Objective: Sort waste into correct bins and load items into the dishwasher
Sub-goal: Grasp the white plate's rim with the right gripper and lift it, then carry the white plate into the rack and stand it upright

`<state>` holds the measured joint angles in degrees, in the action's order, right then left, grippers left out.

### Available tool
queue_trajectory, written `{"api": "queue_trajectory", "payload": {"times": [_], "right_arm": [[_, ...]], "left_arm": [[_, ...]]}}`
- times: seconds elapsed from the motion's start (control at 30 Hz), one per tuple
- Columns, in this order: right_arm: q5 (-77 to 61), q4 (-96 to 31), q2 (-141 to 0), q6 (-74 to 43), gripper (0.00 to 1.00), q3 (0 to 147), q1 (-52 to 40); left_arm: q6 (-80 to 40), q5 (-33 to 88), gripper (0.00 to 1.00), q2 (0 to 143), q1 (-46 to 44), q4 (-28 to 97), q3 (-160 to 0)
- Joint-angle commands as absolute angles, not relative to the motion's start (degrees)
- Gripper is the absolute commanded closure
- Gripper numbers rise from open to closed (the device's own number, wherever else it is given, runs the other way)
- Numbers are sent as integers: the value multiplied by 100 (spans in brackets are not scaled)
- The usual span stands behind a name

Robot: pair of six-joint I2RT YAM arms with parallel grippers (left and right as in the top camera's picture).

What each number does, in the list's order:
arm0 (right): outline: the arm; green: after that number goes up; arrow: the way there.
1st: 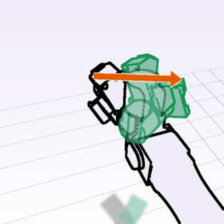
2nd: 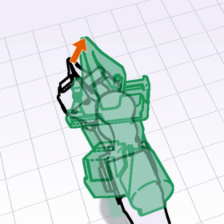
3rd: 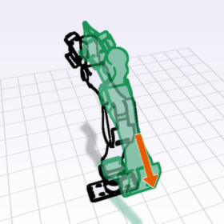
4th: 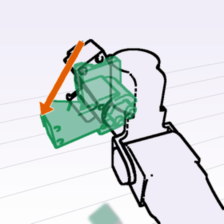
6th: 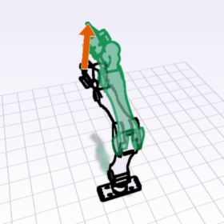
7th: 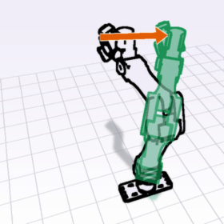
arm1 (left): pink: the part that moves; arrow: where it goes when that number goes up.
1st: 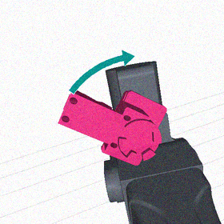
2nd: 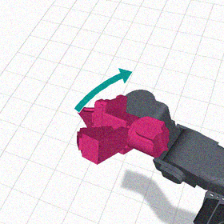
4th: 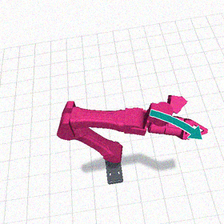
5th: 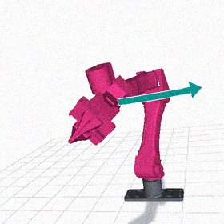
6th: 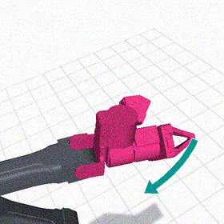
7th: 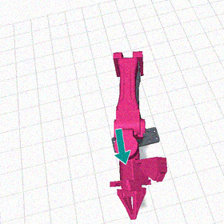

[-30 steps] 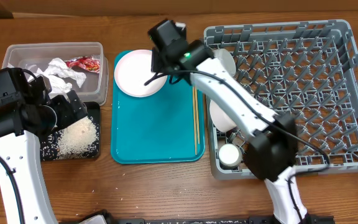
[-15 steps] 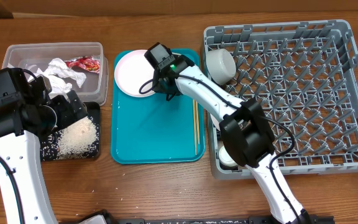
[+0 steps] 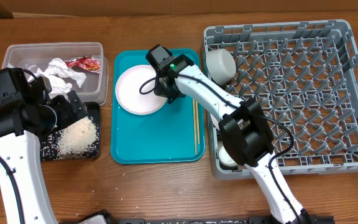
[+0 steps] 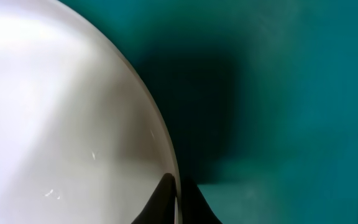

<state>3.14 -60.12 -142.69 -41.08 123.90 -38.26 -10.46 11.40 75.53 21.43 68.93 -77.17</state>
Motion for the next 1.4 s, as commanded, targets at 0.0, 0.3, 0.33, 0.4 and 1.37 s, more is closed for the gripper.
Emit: {"api": "queue_trajectory", "payload": {"times": [0.0, 0.3, 0.33, 0.4, 1.37], "right_arm": [[370, -6486, -14173, -3734, 96, 12604, -3754], [1444, -8178, -12921, -2954, 96, 14011, -3577], [1699, -8344, -12744, -2891, 96, 14138, -3575], [2261, -8602, -12396, -2755, 96, 14282, -3559], [4934, -9371, -11574, -1223, 96, 13019, -1546]], "left_arm": [[-982, 1186, 0, 7500, 2169, 6873, -7752], [-982, 1186, 0, 7500, 2169, 6873, -7752], [-982, 1186, 0, 7500, 2169, 6873, -7752], [-982, 1186, 0, 7500, 2169, 6873, -7752], [-982, 1186, 0, 7500, 2169, 6873, -7752]]}}
